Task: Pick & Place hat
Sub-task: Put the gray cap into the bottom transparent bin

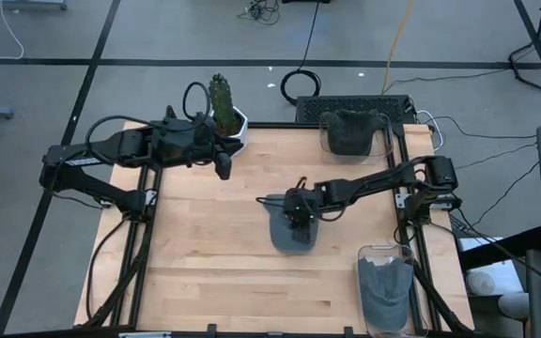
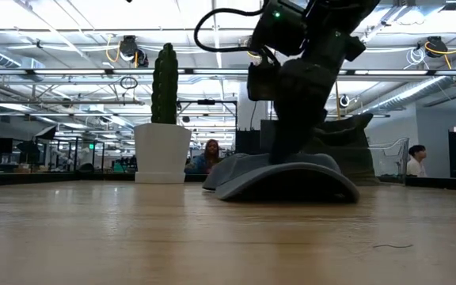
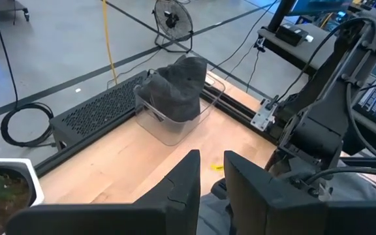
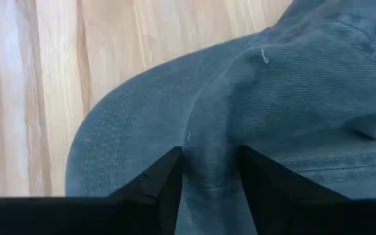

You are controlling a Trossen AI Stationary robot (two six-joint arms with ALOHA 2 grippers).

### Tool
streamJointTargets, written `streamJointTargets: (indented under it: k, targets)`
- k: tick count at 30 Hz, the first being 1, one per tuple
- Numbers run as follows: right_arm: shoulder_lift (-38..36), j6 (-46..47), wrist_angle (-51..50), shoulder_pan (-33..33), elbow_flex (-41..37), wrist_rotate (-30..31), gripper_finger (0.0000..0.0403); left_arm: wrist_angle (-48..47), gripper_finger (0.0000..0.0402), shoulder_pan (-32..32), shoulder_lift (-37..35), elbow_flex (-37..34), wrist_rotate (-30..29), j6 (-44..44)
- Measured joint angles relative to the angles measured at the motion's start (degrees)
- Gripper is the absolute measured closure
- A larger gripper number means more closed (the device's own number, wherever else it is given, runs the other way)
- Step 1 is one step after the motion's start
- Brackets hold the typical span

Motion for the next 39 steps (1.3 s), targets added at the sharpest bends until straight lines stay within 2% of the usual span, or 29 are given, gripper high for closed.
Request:
streamJointTargets:
  k: [6, 13, 17, 21, 32, 39]
  targets:
    - [-0.4, -1.5, -1.9, 0.0, 0.0, -1.6, 0.0297, 0.0, 0.0325, 0.0, 0.0, 0.0, -0.1, 0.9]
    - [-1.1, -2.4, -1.8, 0.0, 0.0, -1.6, 0.0372, 0.0, 0.0325, 0.0, 0.0, 0.0, -0.2, 0.9]
    - [-1.1, -2.2, -1.8, 0.0, 0.0, -1.9, 0.0391, 0.0, 0.0325, 0.0, 0.0, 0.0, -0.3, 1.0]
    - [-1.1, -2.2, -1.8, 0.0, 0.0, -4.5, 0.0379, 0.1, 0.0325, 0.0, 0.0, 0.0, -0.3, 1.1]
    - [-2.4, -2.4, -1.9, 0.0, -0.1, -4.5, 0.0292, 0.1, 0.0325, 0.0, 0.0, 0.0, -0.2, 0.7]
    - [-2.9, -0.3, -3.3, 0.0, -0.1, -4.4, 0.0277, 0.0, 0.0325, -0.1, 0.0, 0.0, 1.9, 0.5]
